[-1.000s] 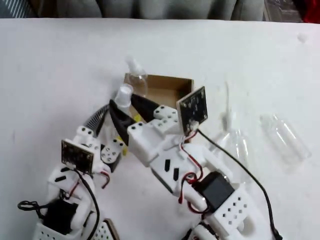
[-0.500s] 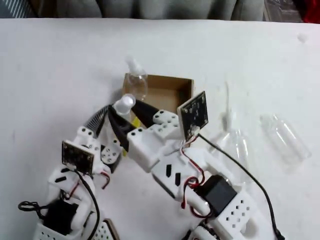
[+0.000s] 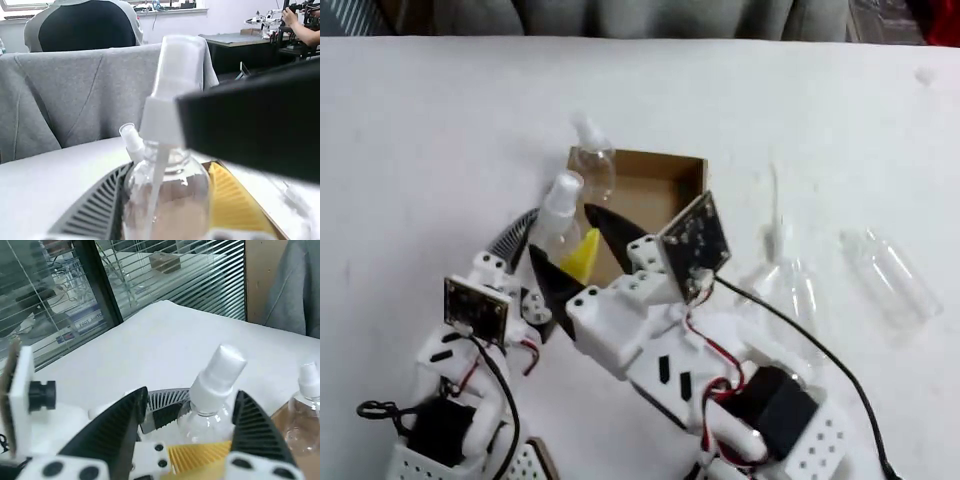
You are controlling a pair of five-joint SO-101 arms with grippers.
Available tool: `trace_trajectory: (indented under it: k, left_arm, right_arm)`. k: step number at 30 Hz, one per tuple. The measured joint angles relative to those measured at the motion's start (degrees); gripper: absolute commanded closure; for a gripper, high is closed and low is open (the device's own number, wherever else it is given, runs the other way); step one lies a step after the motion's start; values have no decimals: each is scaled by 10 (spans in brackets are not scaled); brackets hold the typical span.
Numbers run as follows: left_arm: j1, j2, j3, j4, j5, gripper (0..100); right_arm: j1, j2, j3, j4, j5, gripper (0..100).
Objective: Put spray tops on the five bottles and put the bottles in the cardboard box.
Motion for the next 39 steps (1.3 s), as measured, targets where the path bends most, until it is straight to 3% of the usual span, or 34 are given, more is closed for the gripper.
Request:
trace_trajectory:
  k: [4, 11, 19, 24, 33, 39]
  left_arm:
    - [-10, 0, 0, 0, 0, 977]
    - [-20, 0, 0, 0, 16, 978]
    - [-20, 0, 0, 0, 36, 978]
    - [-20, 0, 4, 0, 37, 978]
    - [-20, 0, 90, -121, 37, 978]
    - [-20, 0, 93, -184, 37, 978]
  right_arm:
    - [34, -4, -50, 64, 0, 991]
    - [120, -65, -53, 87, 2, 982]
    - [176, -59, 111, 11, 2, 984]
    - [215, -100, 185, 64, 9, 984]
    - [311, -225, 341, 117, 226, 984]
    - [370, -292, 422, 117, 312, 984]
